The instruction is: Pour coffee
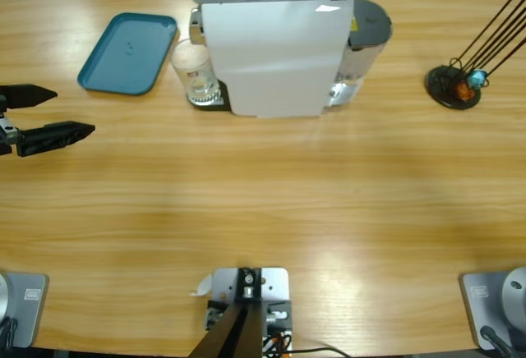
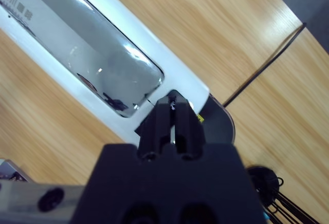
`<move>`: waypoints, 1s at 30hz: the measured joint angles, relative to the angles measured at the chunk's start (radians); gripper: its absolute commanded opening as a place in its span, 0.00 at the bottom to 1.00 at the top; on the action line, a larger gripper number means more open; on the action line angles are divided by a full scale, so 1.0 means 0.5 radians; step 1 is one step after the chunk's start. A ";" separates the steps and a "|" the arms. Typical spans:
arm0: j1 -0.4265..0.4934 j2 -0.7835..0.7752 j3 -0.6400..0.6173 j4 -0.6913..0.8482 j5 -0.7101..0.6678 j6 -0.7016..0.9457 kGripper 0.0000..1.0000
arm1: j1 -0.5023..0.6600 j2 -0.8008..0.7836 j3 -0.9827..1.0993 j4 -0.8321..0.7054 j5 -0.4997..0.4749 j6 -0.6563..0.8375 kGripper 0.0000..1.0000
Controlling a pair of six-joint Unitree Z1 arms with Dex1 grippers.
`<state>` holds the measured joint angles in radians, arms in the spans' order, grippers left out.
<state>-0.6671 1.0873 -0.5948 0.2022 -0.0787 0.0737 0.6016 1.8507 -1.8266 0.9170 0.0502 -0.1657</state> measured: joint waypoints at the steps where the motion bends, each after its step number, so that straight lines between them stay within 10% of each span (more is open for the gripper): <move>1: -0.001 0.000 0.000 0.000 0.000 0.000 0.95 | 0.005 0.000 0.013 -0.015 0.000 0.001 0.00; 9: -0.010 0.008 0.000 0.000 0.000 -0.001 0.95 | 0.007 -0.036 0.105 -0.106 0.000 0.008 0.00; 13: -0.012 0.014 0.000 -0.002 0.000 -0.008 0.96 | 0.013 -0.064 0.109 -0.107 0.000 0.009 0.86; 15: -0.012 0.014 0.000 -0.004 0.000 -0.008 0.96 | 0.017 -0.096 0.113 -0.106 0.006 0.009 1.00; 30: -0.015 0.046 0.059 -0.099 -0.001 -0.008 0.97 | 0.025 -1.111 1.010 -0.113 0.091 0.116 0.99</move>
<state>-0.6746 1.1102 -0.5655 0.1524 -0.0791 0.0694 0.6143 1.2949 -1.3218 0.8607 0.0956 -0.1074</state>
